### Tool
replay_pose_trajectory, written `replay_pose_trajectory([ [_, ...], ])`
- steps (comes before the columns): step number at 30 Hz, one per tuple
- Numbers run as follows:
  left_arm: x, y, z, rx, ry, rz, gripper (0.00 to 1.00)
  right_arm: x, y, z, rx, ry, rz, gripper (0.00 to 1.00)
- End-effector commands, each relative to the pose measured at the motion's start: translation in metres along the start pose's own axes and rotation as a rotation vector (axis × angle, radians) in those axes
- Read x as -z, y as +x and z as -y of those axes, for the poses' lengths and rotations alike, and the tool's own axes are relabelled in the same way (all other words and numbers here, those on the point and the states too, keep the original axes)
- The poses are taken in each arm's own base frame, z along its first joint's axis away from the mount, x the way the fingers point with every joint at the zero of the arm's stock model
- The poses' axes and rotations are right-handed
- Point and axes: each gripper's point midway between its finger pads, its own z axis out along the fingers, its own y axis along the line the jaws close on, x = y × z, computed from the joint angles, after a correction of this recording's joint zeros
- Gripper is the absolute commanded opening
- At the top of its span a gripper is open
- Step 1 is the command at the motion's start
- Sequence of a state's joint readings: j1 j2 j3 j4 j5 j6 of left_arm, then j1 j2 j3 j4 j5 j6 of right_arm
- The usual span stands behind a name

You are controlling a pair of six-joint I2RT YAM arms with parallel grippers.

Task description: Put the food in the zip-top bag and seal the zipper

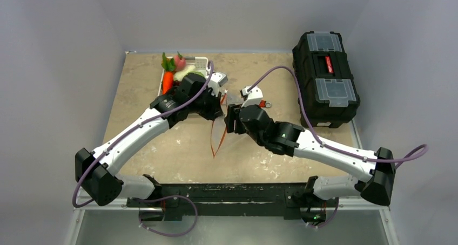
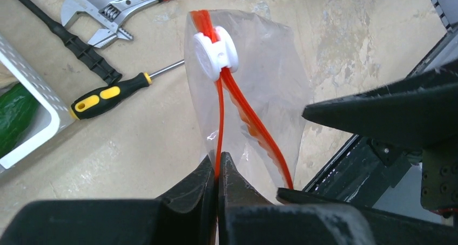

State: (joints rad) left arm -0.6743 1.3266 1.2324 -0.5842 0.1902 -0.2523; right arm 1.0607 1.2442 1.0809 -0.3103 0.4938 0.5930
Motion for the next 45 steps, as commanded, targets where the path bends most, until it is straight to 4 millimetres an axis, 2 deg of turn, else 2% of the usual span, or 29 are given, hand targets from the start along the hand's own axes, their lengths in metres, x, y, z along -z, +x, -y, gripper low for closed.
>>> replay_pose_trajectory([
  [1, 0.007, -0.02, -0.004, 0.044, -0.001, 0.077, 0.0, 0.004, -0.007, 0.006, 0.031, 0.123, 0.061, 0.58],
  [6, 0.007, -0.021, -0.004, 0.063, 0.013, 0.081, 0.0, 0.001, -0.005, -0.007, 0.075, 0.154, 0.067, 0.53],
  [10, 0.007, -0.021, -0.004, 0.071, 0.023, 0.078, 0.0, -0.003, -0.007, -0.019, 0.086, 0.155, 0.078, 0.39],
  [14, 0.009, -0.023, -0.006, 0.077, 0.014, 0.084, 0.0, -0.005, -0.001, -0.022, 0.122, 0.202, 0.074, 0.24],
  [18, 0.01, -0.024, -0.01, 0.095, 0.011, 0.087, 0.0, -0.003, 0.003, -0.017, 0.131, 0.236, 0.063, 0.0],
  [21, 0.014, -0.025, -0.018, 0.119, -0.016, 0.096, 0.0, 0.003, -0.004, -0.005, 0.113, 0.242, 0.088, 0.0],
  [22, 0.016, -0.026, -0.022, 0.127, -0.03, 0.103, 0.06, 0.006, -0.009, 0.001, 0.118, 0.238, 0.097, 0.0],
  [25, 0.021, -0.029, -0.024, 0.122, -0.028, 0.13, 0.42, 0.016, -0.019, 0.026, 0.117, 0.212, 0.094, 0.0],
  [28, 0.031, -0.035, -0.003, 0.073, 0.091, 0.157, 0.59, 0.03, -0.028, 0.07, 0.102, 0.254, 0.083, 0.0],
  [29, 0.037, -0.038, 0.007, 0.056, 0.143, 0.178, 0.68, 0.034, -0.029, 0.084, 0.115, 0.293, 0.076, 0.0],
  [31, 0.051, -0.045, 0.021, 0.012, 0.212, 0.243, 0.82, 0.051, -0.031, 0.11, 0.145, 0.386, 0.063, 0.0],
  [35, 0.072, -0.052, 0.023, -0.039, 0.213, 0.349, 0.9, 0.079, -0.032, 0.14, 0.168, 0.498, 0.056, 0.0],
  [38, 0.083, -0.053, 0.026, -0.063, 0.222, 0.402, 0.91, 0.093, -0.038, 0.15, 0.182, 0.536, 0.069, 0.0],
  [40, 0.085, -0.054, 0.022, -0.056, 0.195, 0.427, 0.91, 0.095, -0.043, 0.149, 0.218, 0.535, 0.062, 0.0],
  [43, 0.084, -0.055, -0.008, 0.001, 0.031, 0.444, 0.9, 0.089, -0.043, 0.146, 0.276, 0.547, 0.02, 0.0],
  [45, 0.084, -0.052, -0.037, 0.053, -0.125, 0.423, 0.9, 0.07, -0.029, 0.131, 0.299, 0.486, -0.045, 0.0],
])
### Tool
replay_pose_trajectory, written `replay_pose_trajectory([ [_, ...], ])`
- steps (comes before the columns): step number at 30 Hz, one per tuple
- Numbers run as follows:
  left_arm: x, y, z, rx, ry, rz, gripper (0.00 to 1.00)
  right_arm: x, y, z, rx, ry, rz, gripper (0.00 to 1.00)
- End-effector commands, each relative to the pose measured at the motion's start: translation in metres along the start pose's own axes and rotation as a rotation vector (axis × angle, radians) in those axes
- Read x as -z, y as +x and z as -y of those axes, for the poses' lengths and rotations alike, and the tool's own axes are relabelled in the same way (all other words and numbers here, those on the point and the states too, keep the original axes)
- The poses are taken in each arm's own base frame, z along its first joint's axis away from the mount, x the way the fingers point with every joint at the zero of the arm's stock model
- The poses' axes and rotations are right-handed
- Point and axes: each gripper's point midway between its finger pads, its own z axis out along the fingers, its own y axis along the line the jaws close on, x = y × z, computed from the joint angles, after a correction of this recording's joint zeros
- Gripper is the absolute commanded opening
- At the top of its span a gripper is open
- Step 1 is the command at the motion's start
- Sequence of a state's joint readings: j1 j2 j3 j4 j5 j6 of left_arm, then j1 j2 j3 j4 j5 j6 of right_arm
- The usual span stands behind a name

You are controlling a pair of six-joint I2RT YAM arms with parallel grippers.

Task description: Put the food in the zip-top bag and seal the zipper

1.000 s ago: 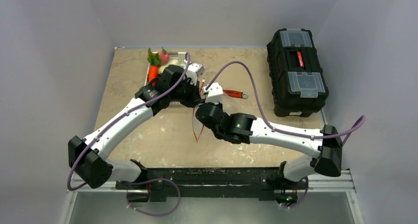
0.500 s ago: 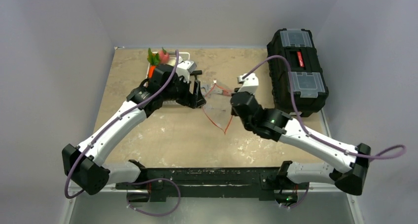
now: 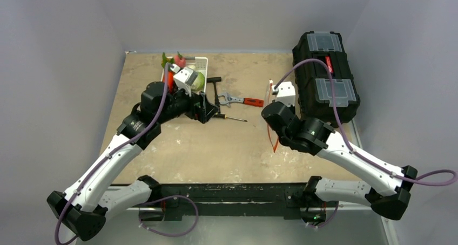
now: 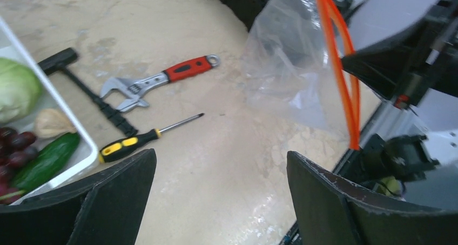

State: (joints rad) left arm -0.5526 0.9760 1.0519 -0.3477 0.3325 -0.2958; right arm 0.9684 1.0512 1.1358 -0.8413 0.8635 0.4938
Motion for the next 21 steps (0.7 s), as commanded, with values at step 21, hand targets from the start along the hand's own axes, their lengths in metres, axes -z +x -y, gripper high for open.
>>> replay_pose_trajectory([
  [21, -0.001, 0.013, -0.231, 0.269, -0.744, -0.243, 0.85, -0.047, 0.068, -0.193, 0.055, -0.6, -0.14, 0.0],
])
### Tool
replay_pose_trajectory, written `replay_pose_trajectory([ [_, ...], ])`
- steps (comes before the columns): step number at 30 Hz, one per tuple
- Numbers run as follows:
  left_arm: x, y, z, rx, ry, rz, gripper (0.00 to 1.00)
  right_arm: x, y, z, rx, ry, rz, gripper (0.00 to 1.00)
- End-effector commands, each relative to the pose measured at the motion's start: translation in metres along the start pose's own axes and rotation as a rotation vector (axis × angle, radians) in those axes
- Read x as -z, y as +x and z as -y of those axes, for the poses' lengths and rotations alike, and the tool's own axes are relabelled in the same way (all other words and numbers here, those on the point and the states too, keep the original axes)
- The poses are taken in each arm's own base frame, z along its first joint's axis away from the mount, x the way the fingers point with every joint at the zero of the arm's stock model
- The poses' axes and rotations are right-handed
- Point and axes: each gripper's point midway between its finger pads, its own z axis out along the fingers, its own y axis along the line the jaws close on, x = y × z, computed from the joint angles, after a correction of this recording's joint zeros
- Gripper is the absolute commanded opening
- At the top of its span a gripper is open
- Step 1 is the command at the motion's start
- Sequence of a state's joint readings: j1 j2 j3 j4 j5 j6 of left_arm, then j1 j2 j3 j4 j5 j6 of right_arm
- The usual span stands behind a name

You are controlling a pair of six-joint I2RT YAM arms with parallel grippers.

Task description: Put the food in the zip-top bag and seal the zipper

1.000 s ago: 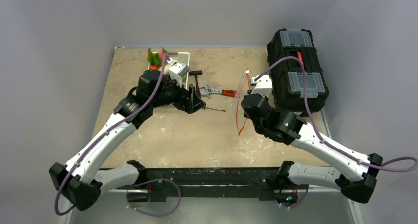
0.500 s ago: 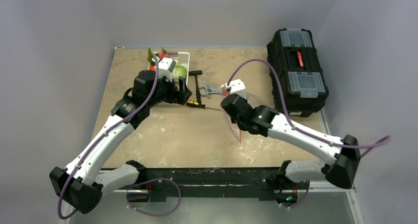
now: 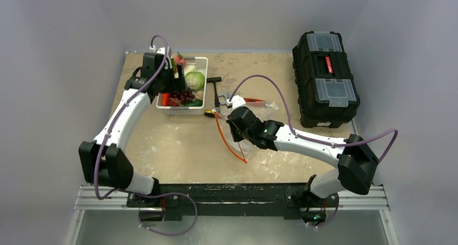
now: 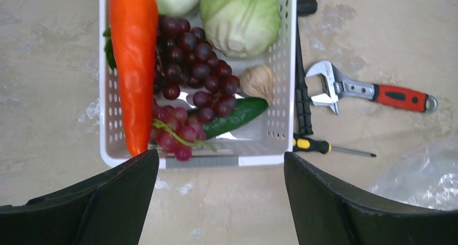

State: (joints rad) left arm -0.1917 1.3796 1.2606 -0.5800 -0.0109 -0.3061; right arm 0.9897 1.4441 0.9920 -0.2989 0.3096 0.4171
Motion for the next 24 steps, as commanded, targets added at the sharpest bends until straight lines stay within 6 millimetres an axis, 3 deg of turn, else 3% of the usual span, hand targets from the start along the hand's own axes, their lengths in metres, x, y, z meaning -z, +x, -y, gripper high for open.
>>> replay_pose_trajectory([
  [1, -0.016, -0.026, -0.007, -0.001, -0.044, -0.041, 0.85, 0.007, -0.028, -0.016, 0.016, -0.097, 0.113, 0.0],
  [5, -0.04, -0.04, -0.031, -0.062, -0.223, -0.111, 0.83, 0.006, -0.031, -0.022, 0.046, -0.139, 0.135, 0.0],
  [11, -0.074, -0.039, -0.062, -0.164, -0.405, -0.217, 0.74, 0.014, -0.034, -0.018, 0.038, -0.155, 0.176, 0.0],
  [17, -0.097, -0.02, -0.064, -0.181, -0.396, -0.264, 0.58, 0.018, -0.038, -0.012, 0.022, -0.166, 0.196, 0.0],
  [20, -0.103, -0.006, -0.068, -0.217, -0.43, -0.295, 0.55, 0.018, -0.037, -0.012, 0.026, -0.17, 0.19, 0.0],
  [24, -0.105, -0.004, -0.071, -0.279, -0.483, -0.3, 0.51, 0.017, -0.035, -0.01, 0.028, -0.165, 0.184, 0.0],
])
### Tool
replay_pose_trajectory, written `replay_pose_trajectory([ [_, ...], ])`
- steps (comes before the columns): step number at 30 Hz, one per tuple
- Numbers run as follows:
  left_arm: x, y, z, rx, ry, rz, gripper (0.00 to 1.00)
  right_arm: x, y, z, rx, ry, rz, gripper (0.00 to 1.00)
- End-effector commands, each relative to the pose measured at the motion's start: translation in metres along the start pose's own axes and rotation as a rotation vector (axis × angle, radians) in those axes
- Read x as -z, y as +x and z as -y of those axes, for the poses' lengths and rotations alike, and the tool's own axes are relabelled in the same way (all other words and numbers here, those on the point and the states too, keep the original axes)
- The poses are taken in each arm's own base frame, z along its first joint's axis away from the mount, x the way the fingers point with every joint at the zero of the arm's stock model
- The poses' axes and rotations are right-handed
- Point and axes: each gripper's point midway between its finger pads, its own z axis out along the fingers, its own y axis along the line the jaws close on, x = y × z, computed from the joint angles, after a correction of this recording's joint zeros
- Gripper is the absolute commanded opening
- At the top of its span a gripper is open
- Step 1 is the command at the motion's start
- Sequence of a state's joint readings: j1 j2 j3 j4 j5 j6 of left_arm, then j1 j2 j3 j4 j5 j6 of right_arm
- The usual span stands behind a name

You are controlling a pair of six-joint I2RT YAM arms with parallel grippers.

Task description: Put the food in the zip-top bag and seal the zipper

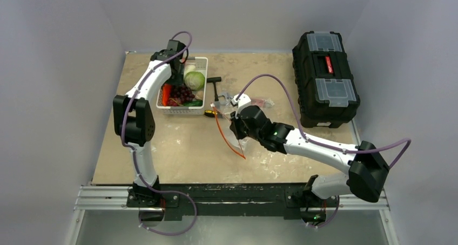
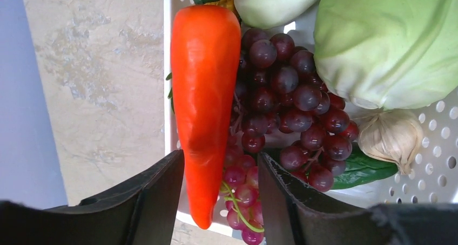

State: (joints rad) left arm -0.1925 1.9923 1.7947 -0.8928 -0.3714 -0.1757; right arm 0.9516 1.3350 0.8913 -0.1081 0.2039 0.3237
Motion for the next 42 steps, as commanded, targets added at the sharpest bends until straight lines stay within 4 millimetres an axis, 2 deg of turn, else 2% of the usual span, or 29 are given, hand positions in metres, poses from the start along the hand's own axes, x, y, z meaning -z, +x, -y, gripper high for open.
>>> replay_pose_trajectory([
  [1, -0.003, -0.003, -0.002, -0.061, -0.07, 0.021, 0.5, 0.002, -0.009, -0.003, 0.01, -0.025, 0.034, 0.0],
  [13, -0.024, -0.005, -0.003, -0.077, -0.064, -0.004, 0.55, 0.014, -0.008, 0.0, 0.019, -0.02, 0.019, 0.0],
  [17, -0.032, -0.001, -0.004, -0.092, -0.08, -0.022, 0.48, 0.017, -0.005, -0.001, 0.007, -0.029, 0.006, 0.0],
  [24, -0.019, -0.011, -0.014, -0.059, -0.09, 0.014, 0.53, 0.021, -0.002, -0.003, -0.018, -0.034, -0.013, 0.0],
  [32, -0.038, -0.004, -0.012, -0.054, -0.069, -0.025, 0.45, 0.027, -0.004, -0.006, -0.042, -0.046, -0.025, 0.0],
  [37, -0.035, -0.006, -0.018, -0.059, -0.093, -0.016, 0.35, 0.031, -0.006, -0.008, -0.058, -0.056, -0.025, 0.0],
  [39, -0.03, -0.008, -0.018, -0.053, -0.081, -0.006, 0.38, 0.031, -0.005, -0.008, -0.063, -0.055, -0.028, 0.0],
  [42, -0.022, -0.01, -0.015, -0.038, -0.051, 0.004, 0.52, 0.032, -0.003, -0.008, -0.071, -0.053, -0.037, 0.0],
])
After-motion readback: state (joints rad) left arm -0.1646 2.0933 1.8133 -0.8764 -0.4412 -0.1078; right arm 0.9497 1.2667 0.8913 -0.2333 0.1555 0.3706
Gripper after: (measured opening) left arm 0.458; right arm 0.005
